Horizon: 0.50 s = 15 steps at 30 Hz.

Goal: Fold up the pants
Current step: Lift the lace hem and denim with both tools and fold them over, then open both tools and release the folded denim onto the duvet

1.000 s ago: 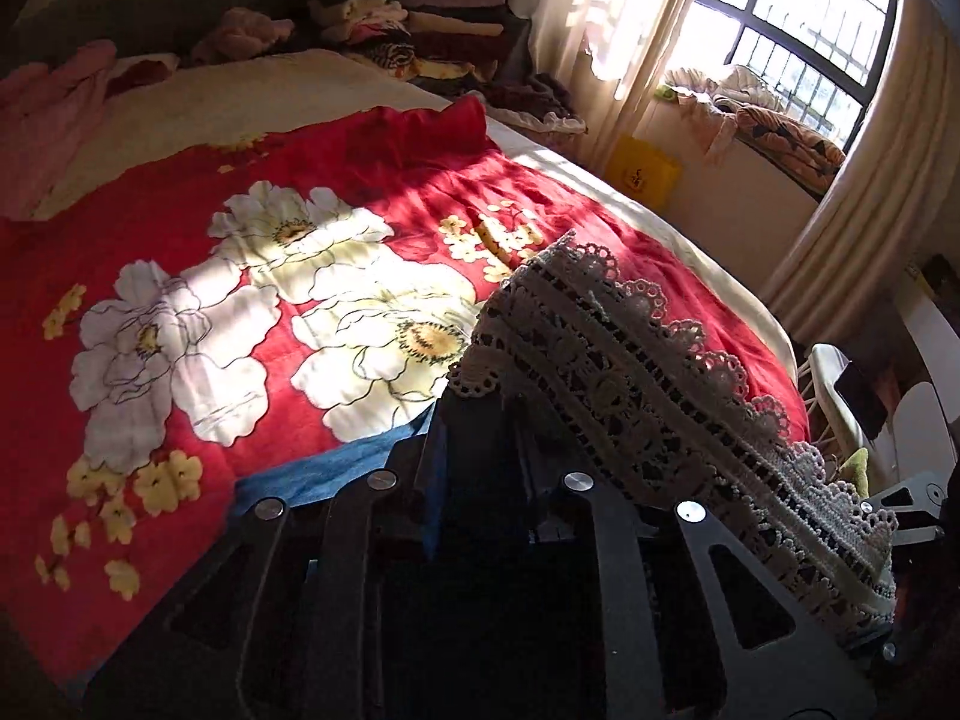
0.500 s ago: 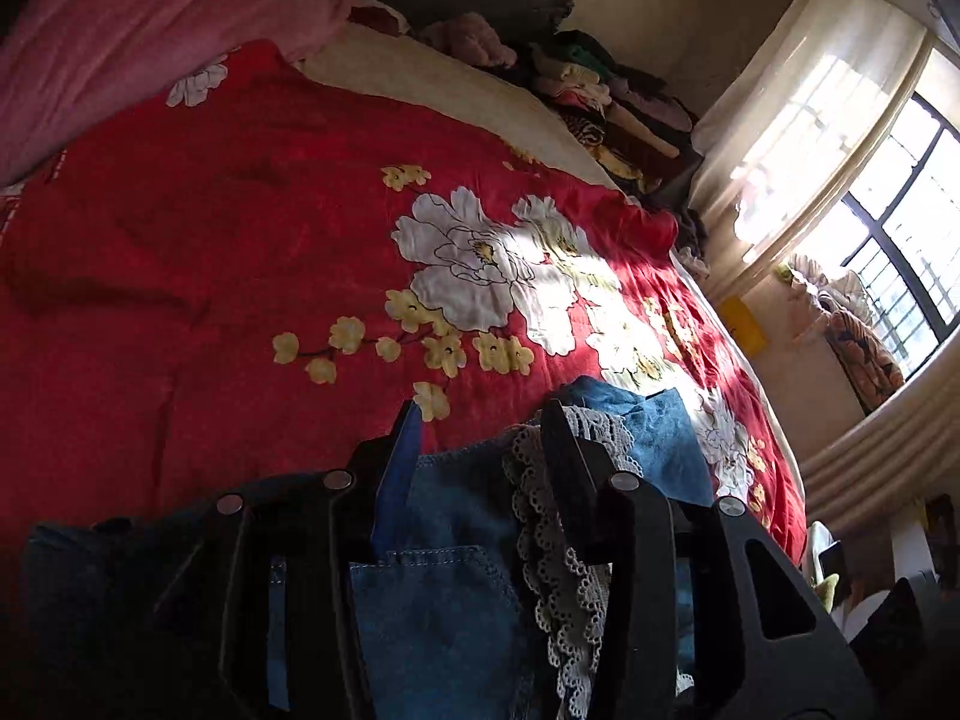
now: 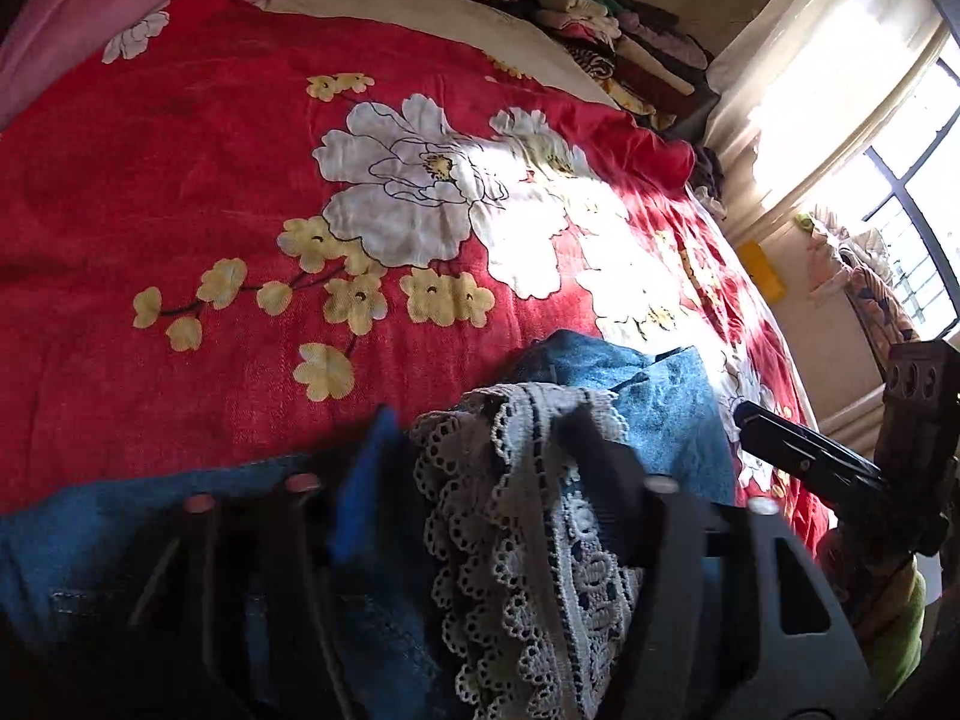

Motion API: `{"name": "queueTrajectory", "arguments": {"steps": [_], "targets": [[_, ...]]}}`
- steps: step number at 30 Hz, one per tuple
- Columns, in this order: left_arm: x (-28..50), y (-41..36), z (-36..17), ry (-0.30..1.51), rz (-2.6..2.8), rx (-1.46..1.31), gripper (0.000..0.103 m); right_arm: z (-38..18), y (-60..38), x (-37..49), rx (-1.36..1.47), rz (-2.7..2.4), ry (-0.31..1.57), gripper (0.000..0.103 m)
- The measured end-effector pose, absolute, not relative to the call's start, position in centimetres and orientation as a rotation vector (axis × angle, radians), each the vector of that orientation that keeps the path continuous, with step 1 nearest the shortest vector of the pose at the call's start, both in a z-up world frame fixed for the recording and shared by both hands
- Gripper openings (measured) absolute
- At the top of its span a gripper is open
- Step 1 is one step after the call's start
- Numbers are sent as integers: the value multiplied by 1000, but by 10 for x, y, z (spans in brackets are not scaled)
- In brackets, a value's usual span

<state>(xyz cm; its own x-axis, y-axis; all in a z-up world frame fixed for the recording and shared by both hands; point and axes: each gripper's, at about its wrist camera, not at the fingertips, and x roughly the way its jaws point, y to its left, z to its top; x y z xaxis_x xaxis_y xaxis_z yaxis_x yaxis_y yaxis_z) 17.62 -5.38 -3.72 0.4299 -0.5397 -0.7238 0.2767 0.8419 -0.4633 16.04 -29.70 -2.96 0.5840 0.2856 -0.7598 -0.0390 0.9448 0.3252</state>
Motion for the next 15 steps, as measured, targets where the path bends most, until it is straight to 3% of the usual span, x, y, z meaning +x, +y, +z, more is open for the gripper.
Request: {"name": "queueTrajectory", "arguments": {"steps": [2, 3, 4, 5, 8, 13, 15], "targets": [[174, -56, -32, 989, -506, -275, 18, -40, -302, 172, 295, 209, 970, 55], [173, -55, -27, 970, -505, -270, 15, -45, -301, 179, 291, 220, 996, 27], [172, -52, -24, 957, -507, -268, 15, -47, -298, 182, 278, 226, 1001, 16], [171, -51, -20, 943, -500, -258, 15, -47, -295, 185, 256, 219, 990, 15], [172, -48, -22, 921, -442, -183, 15, -47, -282, 184, 165, 174, 957, 19], [172, -37, -31, 951, -422, -212, 32, -46, -287, 177, 148, 124, 945, 37], [159, -32, -20, 923, -415, -192, 34, -31, -292, 163, 164, 124, 899, 49]]}}
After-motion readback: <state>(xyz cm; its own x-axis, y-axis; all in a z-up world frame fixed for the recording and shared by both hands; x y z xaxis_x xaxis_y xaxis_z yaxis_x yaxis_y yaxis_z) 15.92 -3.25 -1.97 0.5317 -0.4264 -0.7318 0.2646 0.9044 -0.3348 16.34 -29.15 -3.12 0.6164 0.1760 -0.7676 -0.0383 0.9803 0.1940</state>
